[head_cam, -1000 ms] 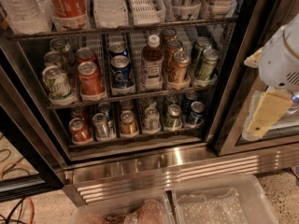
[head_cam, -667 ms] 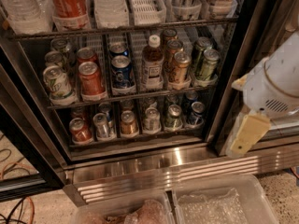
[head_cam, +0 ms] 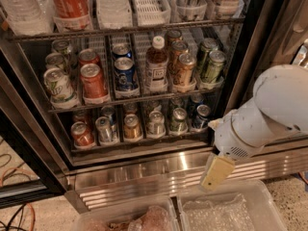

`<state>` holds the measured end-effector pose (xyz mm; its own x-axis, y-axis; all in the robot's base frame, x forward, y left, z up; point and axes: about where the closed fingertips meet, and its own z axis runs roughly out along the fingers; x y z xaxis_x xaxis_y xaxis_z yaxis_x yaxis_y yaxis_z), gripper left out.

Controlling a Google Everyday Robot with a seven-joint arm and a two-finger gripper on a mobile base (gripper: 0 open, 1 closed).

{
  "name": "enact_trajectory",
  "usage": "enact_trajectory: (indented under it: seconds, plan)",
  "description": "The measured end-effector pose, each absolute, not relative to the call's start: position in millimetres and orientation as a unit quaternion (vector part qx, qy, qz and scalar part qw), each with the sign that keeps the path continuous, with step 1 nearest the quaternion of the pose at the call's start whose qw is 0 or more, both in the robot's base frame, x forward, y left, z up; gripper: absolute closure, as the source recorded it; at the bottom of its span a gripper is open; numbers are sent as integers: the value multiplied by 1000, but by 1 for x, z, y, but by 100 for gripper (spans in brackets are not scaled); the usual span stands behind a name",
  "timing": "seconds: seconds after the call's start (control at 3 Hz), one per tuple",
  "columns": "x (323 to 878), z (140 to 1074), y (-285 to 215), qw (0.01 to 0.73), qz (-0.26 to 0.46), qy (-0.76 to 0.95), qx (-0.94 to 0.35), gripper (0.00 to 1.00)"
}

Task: Pick orange can from bottom shelf of fridge

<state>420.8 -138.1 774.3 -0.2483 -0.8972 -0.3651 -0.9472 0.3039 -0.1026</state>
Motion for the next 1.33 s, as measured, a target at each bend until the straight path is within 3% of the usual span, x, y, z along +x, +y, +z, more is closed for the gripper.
enact_trajectory:
  seconds: [0.67, 1.33]
  plan:
    - [424, 750, -124, 172, 86, 784, -590, 0]
    - [413, 643, -72, 172, 182, 813, -526, 0]
